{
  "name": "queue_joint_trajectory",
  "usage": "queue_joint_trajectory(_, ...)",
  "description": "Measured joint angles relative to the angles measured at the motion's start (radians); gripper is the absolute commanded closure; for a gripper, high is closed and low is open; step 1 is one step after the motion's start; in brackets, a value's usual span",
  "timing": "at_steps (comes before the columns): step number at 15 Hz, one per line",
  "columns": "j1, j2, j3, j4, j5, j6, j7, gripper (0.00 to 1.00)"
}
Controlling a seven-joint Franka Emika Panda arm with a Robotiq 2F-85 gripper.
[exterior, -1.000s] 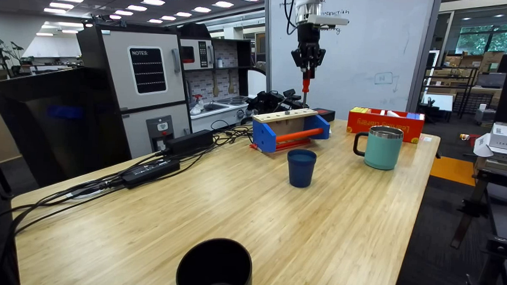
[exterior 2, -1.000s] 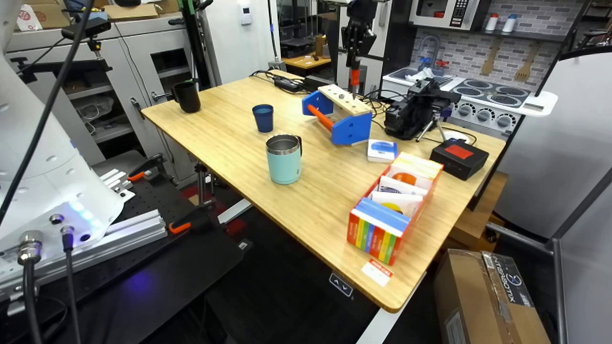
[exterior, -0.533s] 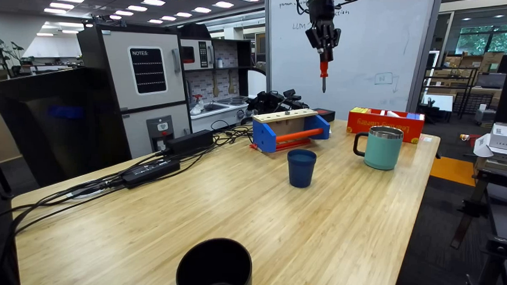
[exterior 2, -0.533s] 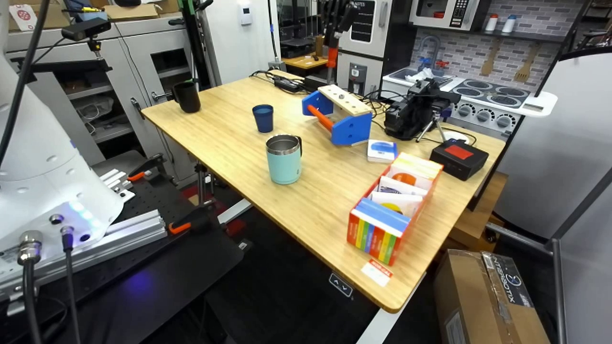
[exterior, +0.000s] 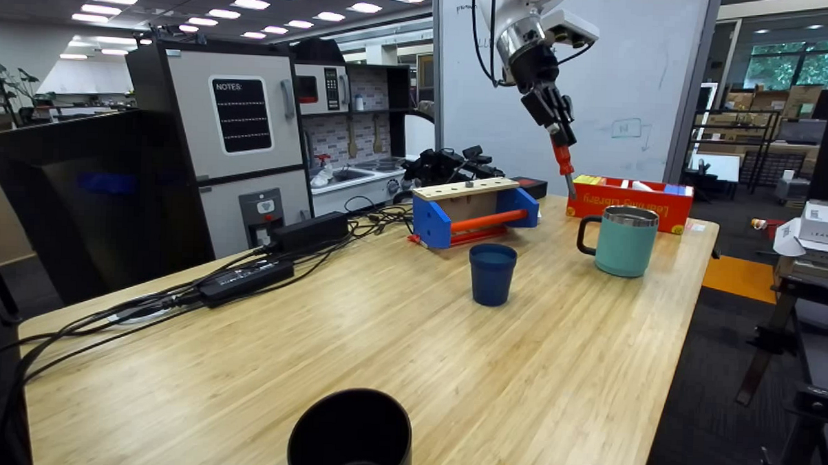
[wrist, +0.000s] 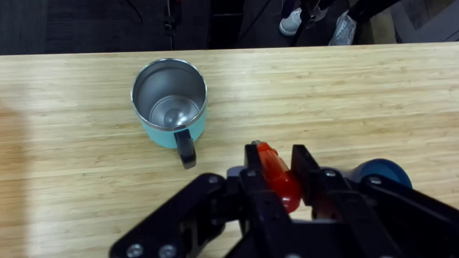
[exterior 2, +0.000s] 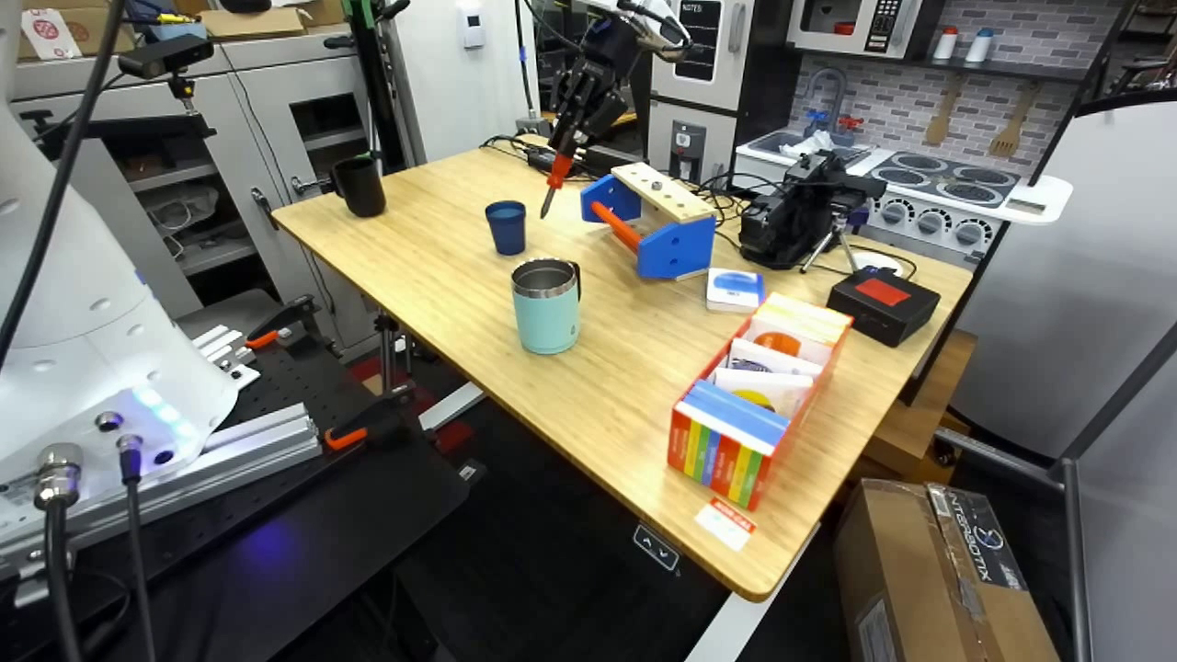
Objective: Put the screwdriver on the table
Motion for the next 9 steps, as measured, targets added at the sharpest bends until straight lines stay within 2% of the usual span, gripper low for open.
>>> queue_joint_trajectory(6,0.031,0.128,0.03,-0.023,0.001,0.009,-0.069,0.93)
queue_joint_trajectory(9,0.033,0.183,0.029,-0.019,0.0,0.077,-0.069,0.93)
